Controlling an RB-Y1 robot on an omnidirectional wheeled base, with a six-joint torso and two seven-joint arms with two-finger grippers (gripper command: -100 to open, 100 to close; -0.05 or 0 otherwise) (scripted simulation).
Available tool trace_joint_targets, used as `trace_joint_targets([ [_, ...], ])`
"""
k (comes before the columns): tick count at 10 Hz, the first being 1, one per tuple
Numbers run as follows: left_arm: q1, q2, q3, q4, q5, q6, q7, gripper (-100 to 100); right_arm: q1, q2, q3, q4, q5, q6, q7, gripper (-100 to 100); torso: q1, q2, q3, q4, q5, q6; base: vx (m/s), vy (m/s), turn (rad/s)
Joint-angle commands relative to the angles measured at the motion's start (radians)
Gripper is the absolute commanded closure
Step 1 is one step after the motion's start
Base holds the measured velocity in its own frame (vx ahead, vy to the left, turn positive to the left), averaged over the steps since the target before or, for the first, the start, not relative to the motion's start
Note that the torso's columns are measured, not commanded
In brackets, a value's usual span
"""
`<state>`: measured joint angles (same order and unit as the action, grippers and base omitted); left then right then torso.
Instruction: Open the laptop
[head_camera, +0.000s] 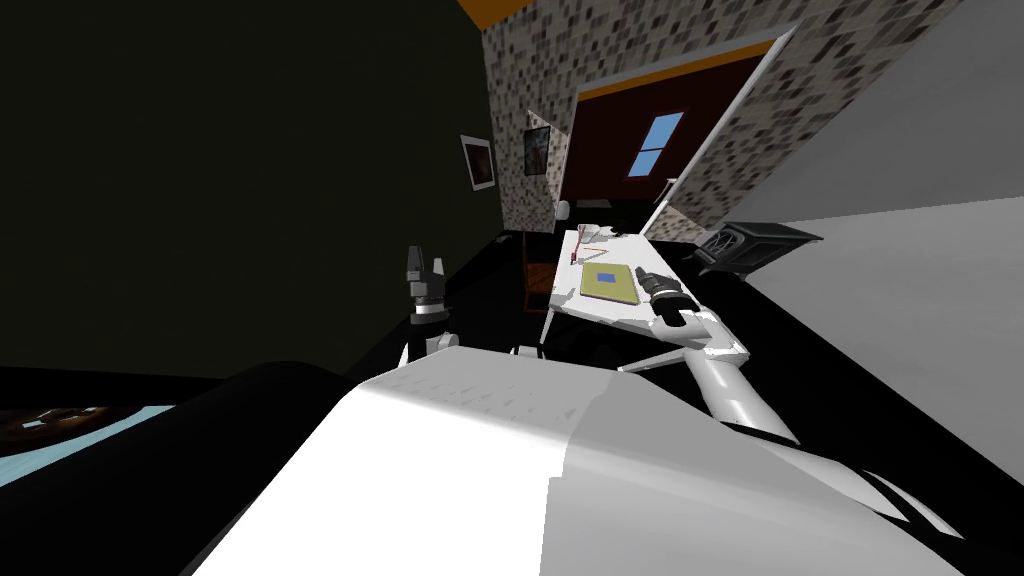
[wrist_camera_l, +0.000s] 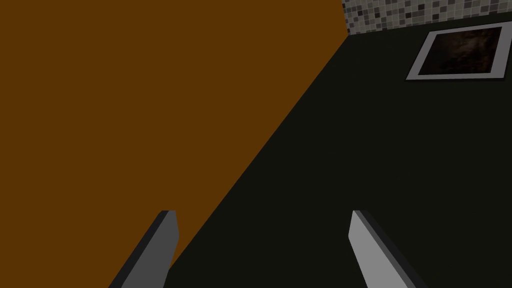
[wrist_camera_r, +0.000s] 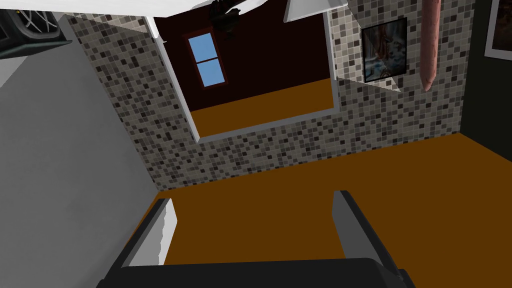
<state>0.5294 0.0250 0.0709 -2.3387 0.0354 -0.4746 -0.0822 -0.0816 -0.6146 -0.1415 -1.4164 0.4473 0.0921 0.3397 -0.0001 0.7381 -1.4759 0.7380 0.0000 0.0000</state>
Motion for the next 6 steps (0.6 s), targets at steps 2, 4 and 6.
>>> trace_joint_targets([
  [2,0.000,0.000,0.000,0.000,0.000,0.000,0.000,0,0.001,-0.001,0.001,-0.003,-0.001,0.004,-0.001,0,0.000,0.000,0.000,0.000,0.000,0.000,0.000,0.000,0.000],
  [4,0.000,0.000,0.000,0.000,0.000,0.000,0.000,0,0.001,-0.001,0.001,-0.003,-0.001,0.004,-0.001,0,0.000,0.000,0.000,0.000,0.000,0.000,0.000,0.000,0.000],
  [6,0.000,0.000,0.000,0.000,0.000,0.000,0.000,0,0.001,-0.001,0.001,-0.003,-0.001,0.004,-0.001,0,0.000,0.000,0.000,0.000,0.000,0.000,0.000,0.000,0.000],
])
